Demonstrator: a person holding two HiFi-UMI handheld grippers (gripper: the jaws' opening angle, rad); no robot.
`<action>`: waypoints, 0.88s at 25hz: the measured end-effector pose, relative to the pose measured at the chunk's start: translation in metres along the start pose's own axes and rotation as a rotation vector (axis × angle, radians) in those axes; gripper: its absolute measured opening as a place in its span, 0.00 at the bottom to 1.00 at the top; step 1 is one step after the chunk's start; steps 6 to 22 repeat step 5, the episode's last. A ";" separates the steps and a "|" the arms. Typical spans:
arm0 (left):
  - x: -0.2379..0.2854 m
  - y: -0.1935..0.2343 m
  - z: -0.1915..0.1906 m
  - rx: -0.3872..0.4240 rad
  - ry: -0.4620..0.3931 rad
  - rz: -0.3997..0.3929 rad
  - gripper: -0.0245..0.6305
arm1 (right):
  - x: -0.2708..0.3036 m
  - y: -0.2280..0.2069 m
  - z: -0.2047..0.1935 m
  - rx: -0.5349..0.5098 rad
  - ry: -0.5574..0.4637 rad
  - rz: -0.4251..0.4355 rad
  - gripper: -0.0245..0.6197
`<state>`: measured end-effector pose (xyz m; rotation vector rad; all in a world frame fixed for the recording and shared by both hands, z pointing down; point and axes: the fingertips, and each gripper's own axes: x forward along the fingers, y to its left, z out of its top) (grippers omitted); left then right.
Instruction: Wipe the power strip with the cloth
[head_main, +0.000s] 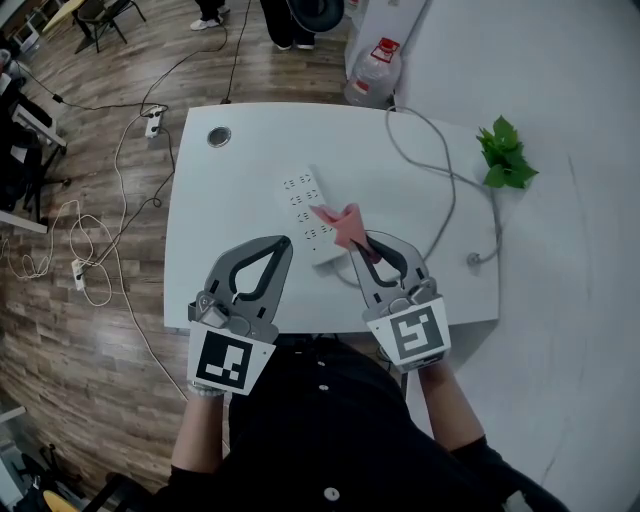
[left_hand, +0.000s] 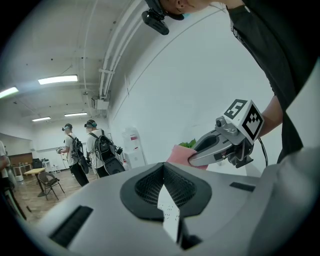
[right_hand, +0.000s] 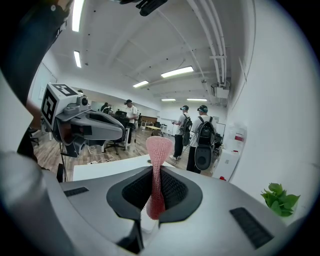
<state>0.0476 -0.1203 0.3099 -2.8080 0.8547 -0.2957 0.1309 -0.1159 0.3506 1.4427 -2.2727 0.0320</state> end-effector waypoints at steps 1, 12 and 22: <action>0.000 0.000 0.000 0.004 0.000 0.000 0.06 | 0.000 0.000 0.000 0.002 -0.001 0.001 0.12; 0.001 0.000 0.000 0.010 0.002 -0.001 0.06 | 0.001 0.000 0.000 0.004 -0.004 0.004 0.12; 0.001 0.000 0.000 0.010 0.002 -0.001 0.06 | 0.001 0.000 0.000 0.004 -0.004 0.004 0.12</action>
